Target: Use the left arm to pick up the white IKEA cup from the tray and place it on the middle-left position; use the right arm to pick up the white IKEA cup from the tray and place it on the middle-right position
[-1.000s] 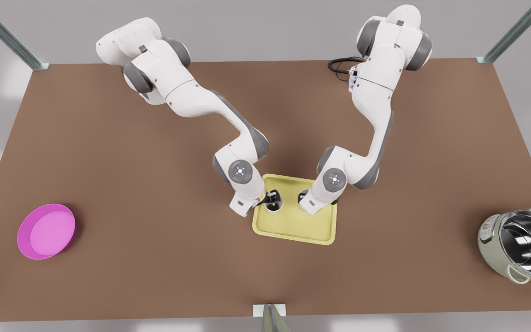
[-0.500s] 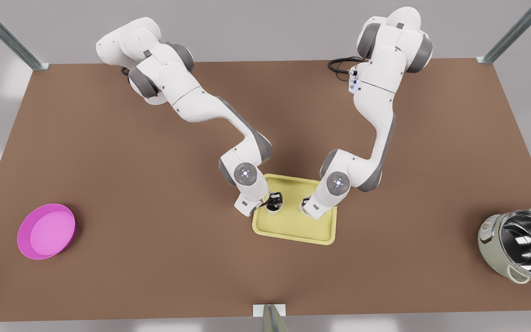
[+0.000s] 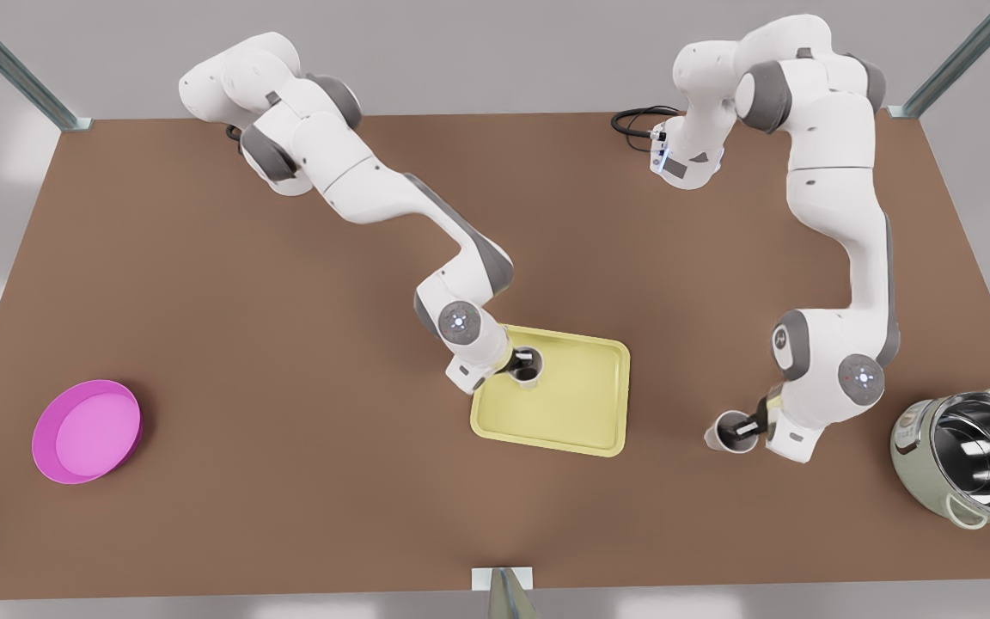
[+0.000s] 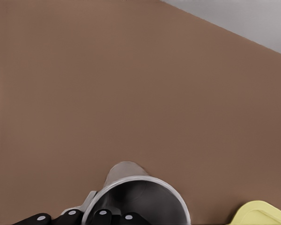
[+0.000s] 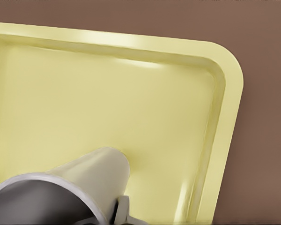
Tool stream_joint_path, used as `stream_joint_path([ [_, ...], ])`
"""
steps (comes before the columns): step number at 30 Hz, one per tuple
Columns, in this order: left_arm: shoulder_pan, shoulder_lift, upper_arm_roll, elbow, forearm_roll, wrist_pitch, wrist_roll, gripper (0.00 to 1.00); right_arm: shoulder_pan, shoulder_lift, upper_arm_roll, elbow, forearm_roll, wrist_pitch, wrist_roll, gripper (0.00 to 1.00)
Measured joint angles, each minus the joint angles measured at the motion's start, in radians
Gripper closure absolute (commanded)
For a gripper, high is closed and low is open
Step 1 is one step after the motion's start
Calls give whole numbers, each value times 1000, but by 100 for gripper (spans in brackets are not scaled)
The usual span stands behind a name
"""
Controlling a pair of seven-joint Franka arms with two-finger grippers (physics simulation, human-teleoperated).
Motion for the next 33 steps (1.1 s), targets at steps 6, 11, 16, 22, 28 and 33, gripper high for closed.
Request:
stream_joint_path([
  [6, 82, 64, -1, 3, -61, 69, 94, 78, -100, -191, -3, 1, -17, -179, -37, 97],
  [11, 85, 81, 0, -1, -66, 134, 154, 78, -214, -252, -27, 1, -152, -339, -160, 96],
  [16, 85, 88, 1, -10, -88, 196, 222, 0, -256, -221, -121, 5, -212, -393, -333, 96],
  [22, 77, 87, 1, -9, -103, 237, 314, 0, -282, -128, -130, -1, -257, -379, -512, 95],
  [28, 73, 27, 3, -4, -7, 207, 328, 0, -292, -67, -125, -2, -222, -427, -636, 94],
  [33, 74, -3, 4, -11, 43, 154, 335, 0, -303, -64, -124, -2, -163, -456, -710, 94],
])
